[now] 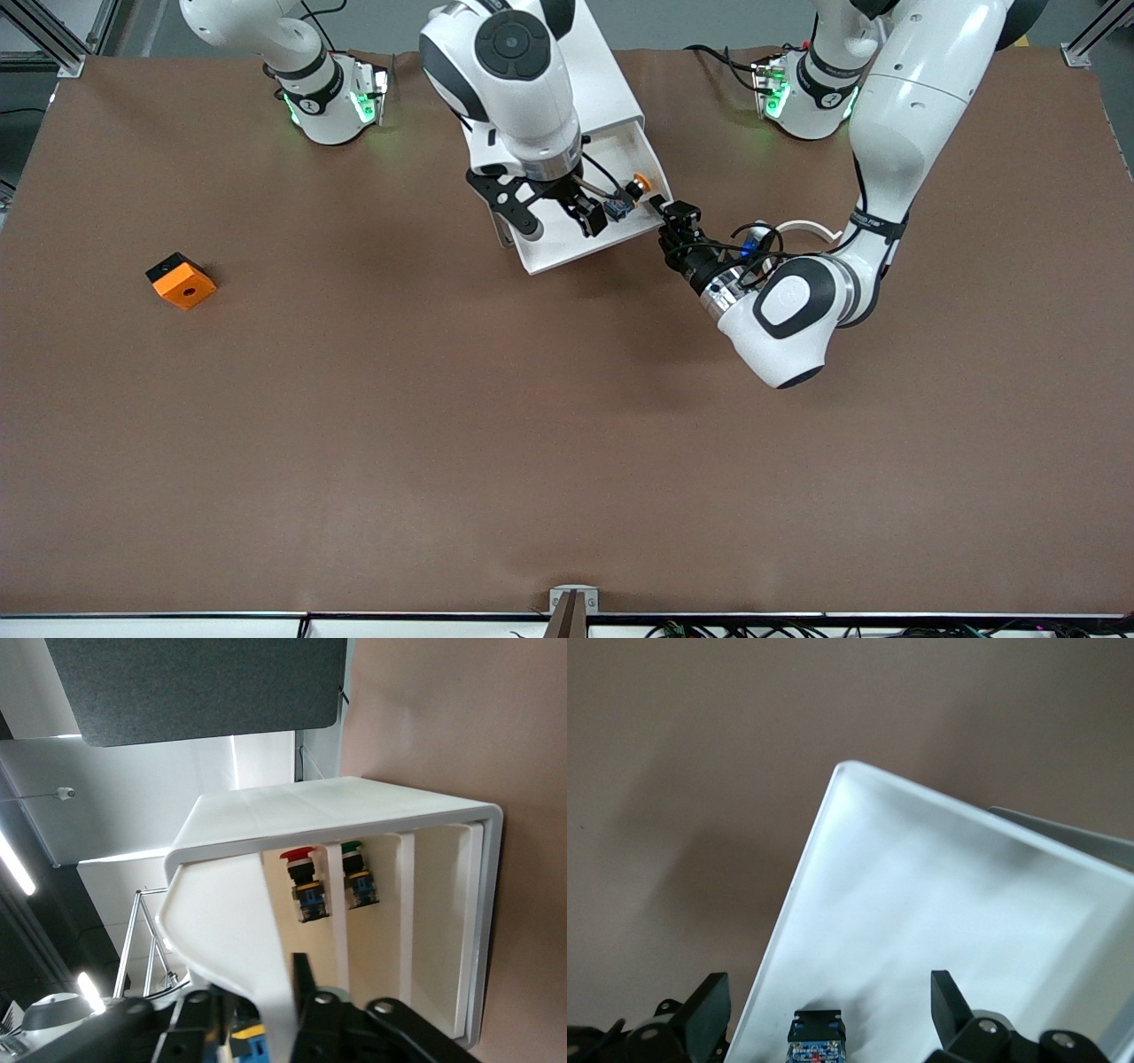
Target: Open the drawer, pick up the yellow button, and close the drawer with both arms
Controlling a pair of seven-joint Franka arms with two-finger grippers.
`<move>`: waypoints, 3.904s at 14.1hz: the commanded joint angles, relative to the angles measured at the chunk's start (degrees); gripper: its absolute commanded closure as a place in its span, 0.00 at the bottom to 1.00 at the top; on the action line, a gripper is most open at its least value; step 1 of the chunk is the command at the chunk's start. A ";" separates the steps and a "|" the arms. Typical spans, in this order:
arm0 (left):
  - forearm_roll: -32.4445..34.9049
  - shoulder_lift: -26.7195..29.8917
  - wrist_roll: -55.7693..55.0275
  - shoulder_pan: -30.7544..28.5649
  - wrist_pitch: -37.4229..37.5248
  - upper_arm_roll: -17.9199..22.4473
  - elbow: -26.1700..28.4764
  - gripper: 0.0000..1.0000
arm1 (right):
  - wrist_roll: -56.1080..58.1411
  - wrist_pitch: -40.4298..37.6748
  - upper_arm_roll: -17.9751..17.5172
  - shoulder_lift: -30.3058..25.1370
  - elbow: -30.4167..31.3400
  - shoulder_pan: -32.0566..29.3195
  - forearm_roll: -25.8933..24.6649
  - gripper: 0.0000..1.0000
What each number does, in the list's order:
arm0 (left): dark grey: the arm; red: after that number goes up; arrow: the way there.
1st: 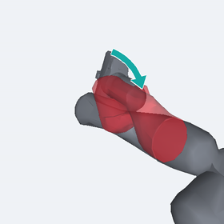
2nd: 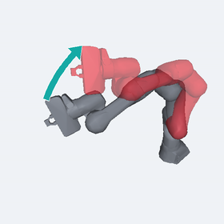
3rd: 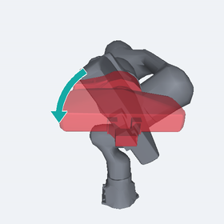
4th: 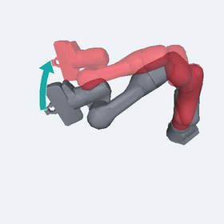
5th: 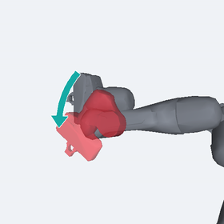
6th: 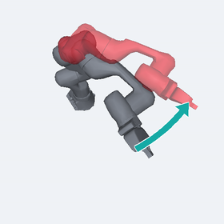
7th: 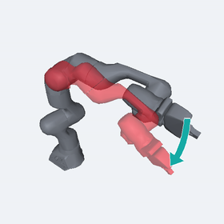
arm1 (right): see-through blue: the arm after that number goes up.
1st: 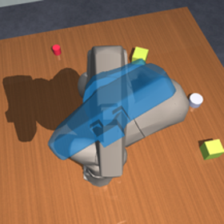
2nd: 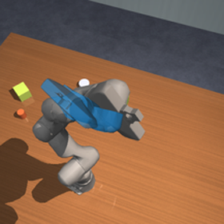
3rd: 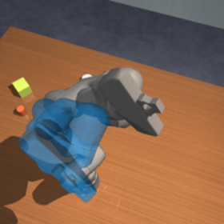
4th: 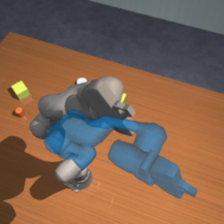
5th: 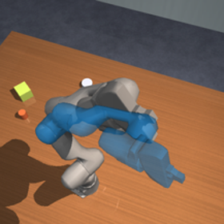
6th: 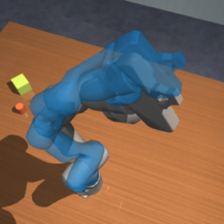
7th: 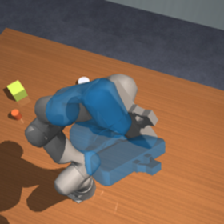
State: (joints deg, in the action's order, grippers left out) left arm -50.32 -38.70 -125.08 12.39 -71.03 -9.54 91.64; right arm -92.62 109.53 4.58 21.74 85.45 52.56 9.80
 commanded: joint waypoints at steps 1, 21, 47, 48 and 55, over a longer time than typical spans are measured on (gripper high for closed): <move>-0.66 0.73 0.19 -1.32 1.95 -0.21 -0.94 0.00 | -4.40 1.56 0.69 1.38 -0.98 2.37 -1.98 0.00; 21.37 1.17 42.77 -1.84 -1.29 0.31 -9.11 0.00 | -12.41 1.13 0.87 13.59 -13.37 6.33 -5.76 0.00; 52.95 3.63 67.60 4.56 -36.29 -0.48 -12.63 0.00 | 27.34 -23.21 0.96 7.10 -23.57 -16.23 -0.13 1.00; 53.04 3.98 67.60 5.96 -36.29 -0.39 -12.63 0.00 | 32.89 -23.57 1.05 6.22 -23.14 -19.04 -0.31 1.00; 53.13 4.42 67.42 13.79 -36.20 -1.00 -12.28 0.00 | 66.55 -17.26 1.13 5.69 -12.34 -40.66 -2.15 1.00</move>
State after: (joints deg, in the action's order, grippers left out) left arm 1.27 -35.55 -57.65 24.62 -106.87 -10.49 78.18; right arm -34.30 89.15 6.97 28.89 67.70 17.61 7.89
